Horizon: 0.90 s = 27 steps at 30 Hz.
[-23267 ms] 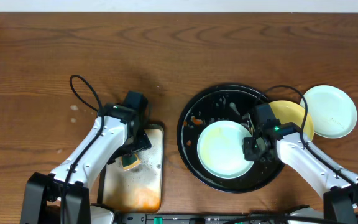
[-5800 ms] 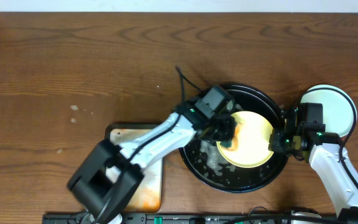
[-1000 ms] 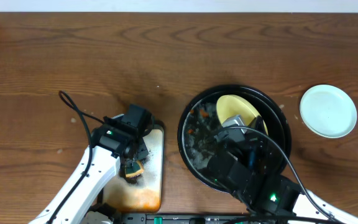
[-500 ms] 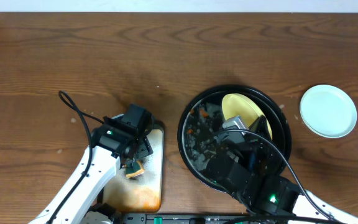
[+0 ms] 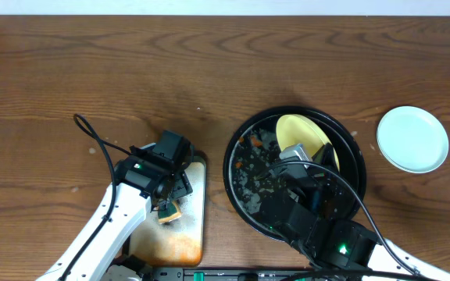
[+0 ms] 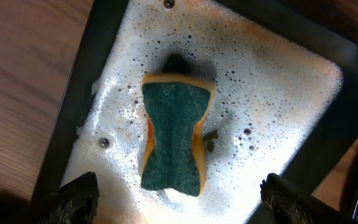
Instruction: Clean dirty plates on tray and stack at the side
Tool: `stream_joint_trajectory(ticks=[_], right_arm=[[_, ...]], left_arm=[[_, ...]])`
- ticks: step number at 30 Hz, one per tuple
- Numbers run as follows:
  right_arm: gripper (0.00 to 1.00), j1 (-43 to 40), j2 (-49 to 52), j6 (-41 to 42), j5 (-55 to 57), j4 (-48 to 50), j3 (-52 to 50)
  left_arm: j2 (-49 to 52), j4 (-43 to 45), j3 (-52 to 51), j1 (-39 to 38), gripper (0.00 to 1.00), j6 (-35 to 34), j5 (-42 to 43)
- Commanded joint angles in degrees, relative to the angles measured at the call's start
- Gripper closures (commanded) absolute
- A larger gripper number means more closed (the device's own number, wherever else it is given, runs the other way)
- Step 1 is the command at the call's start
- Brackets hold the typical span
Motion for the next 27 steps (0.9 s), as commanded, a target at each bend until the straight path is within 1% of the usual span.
stream_joint_trajectory(ticks=[1,8,27], right_arm=[[0.99,0.33,-0.46,-0.04,2.45,0.17,0.94],[0.99,-1.05,-0.46,0.02,2.36,0.17,0.94],[0.99,-1.07,-0.46,1.07,2.01,0.37,0.94]], left_arm=[[-0.33,-0.07,-0.24,0.24,0.15,0.26,-0.31],[-0.33,-0.07,-0.24,0.24,0.15,0.26,-0.31],[-0.33,-0.07,-0.24,0.24,0.15,0.26,-0.31]])
